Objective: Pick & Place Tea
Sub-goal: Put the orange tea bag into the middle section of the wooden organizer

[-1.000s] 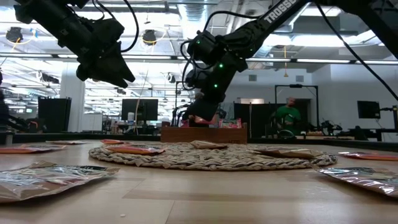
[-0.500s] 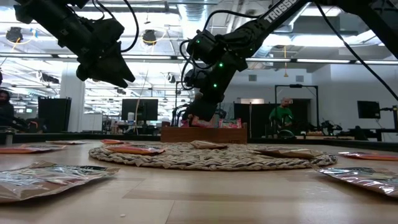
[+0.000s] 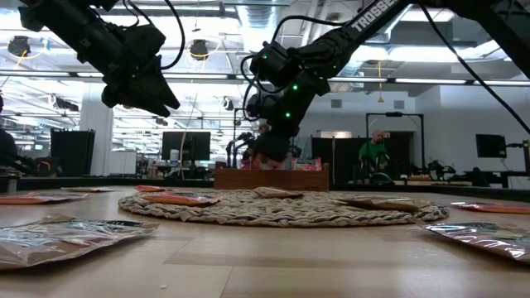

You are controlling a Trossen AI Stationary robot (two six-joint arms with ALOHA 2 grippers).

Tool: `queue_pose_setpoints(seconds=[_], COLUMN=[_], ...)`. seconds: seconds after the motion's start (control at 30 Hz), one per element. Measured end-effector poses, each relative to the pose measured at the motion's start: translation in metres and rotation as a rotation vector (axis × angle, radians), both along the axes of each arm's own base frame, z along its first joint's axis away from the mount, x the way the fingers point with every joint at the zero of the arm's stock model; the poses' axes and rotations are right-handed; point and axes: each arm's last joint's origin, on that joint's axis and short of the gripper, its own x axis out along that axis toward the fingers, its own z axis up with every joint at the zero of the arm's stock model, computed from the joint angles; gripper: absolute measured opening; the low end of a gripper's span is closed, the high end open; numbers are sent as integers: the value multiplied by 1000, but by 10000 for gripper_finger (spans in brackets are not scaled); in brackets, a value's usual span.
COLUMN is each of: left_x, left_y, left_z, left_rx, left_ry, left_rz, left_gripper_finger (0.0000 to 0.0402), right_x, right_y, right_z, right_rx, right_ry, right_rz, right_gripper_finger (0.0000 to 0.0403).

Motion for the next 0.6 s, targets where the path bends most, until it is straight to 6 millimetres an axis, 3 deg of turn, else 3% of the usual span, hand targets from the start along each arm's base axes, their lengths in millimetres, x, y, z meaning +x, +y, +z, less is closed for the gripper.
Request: queue_pose_setpoints(seconds=[0.6], left_x=[0], left_y=[0], left_z=[0], left_rx=[-2], left_ry=[0], left_rz=[-3], left_gripper_finger=[193], right_x=[-3], right_y=[-1], right_z=[-2], right_rx=[-53], right_ry=[164], right_rz=[101], right_gripper_finger=[45])
